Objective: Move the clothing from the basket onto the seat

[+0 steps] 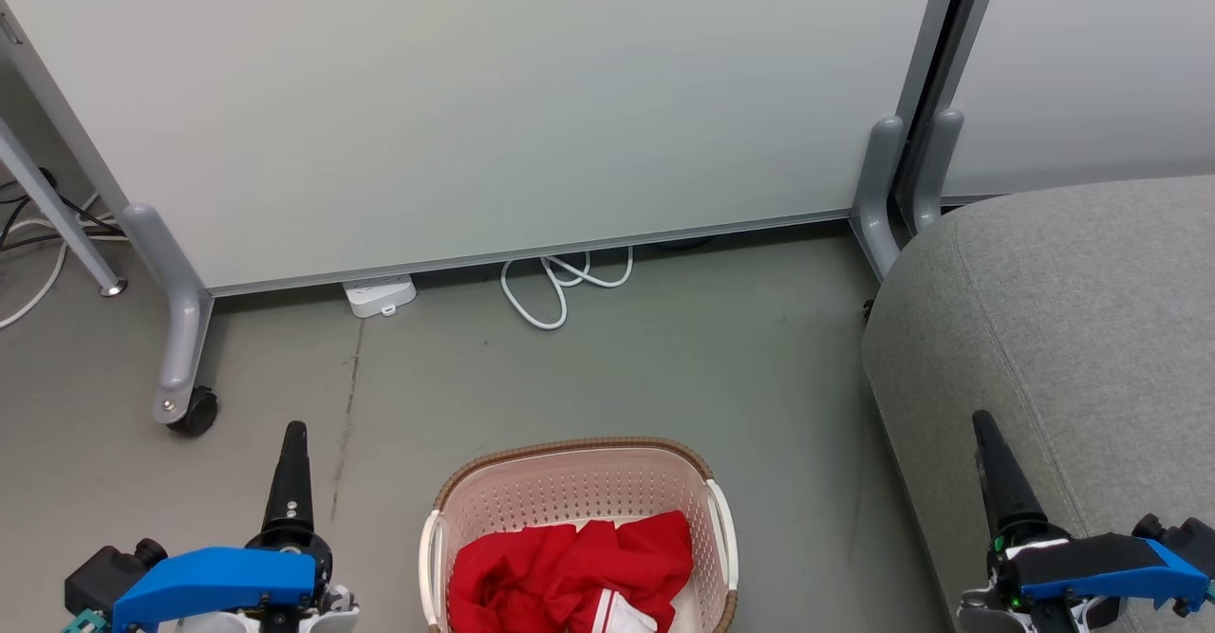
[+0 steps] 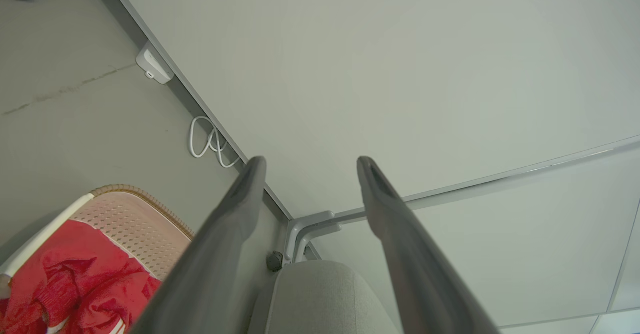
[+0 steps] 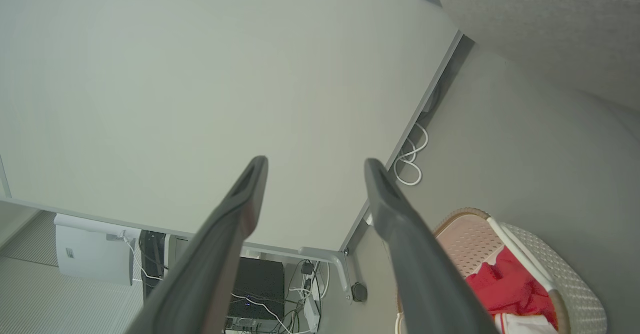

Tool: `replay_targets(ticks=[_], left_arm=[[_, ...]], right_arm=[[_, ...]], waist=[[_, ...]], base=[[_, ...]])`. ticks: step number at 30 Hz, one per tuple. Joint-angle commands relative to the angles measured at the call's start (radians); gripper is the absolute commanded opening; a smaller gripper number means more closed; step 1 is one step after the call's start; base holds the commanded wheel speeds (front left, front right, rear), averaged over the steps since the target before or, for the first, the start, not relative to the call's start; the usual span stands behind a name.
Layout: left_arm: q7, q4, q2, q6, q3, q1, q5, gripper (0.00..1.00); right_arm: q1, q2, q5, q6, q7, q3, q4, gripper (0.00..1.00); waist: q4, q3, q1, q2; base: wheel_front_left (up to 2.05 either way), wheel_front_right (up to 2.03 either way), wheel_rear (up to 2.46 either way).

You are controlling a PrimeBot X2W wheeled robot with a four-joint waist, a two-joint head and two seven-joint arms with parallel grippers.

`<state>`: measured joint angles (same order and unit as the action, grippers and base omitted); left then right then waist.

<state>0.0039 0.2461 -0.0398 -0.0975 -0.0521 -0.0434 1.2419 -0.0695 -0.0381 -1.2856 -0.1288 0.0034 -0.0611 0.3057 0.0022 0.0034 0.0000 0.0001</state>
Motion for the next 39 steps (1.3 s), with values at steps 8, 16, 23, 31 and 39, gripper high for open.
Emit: replay_targets(ticks=[8,16,23,31,39], left_arm=[[-0.043,-0.027,-0.009,0.004,0.029,-0.006,-0.185,1.0],[-0.068,-0.03,-0.01,0.006,0.048,-0.003,-0.31,1.0],[-0.091,-0.032,-0.01,0.007,0.058,0.001,-0.406,1.0],[-0.116,-0.031,-0.011,0.008,0.076,0.003,-0.515,1.0],[-0.139,-0.025,-0.011,0.012,0.087,0.005,-0.612,1.0]], right_arm=[[-0.035,-0.007,0.199,-0.001,-0.042,0.018,0.002,1.0],[-0.04,-0.008,0.31,-0.001,-0.066,0.025,0.009,1.0],[-0.042,-0.009,0.399,-0.001,-0.087,0.033,0.014,1.0],[-0.045,-0.01,0.488,-0.002,-0.108,0.042,0.022,1.0],[-0.047,-0.011,0.569,-0.002,-0.126,0.051,0.031,1.0]], waist=[[0.003,0.0,0.0,-0.0001],[0.004,0.0,0.0,-0.0001],[0.006,0.001,0.0,-0.0001],[0.007,0.001,0.0,-0.0001],[0.008,0.001,0.0,-0.0001]], base=[[0.0,0.0,0.0],[0.0,0.0,0.0],[0.0,0.0,0.0],[0.0,0.0,0.0],[0.0,0.0,0.0]])
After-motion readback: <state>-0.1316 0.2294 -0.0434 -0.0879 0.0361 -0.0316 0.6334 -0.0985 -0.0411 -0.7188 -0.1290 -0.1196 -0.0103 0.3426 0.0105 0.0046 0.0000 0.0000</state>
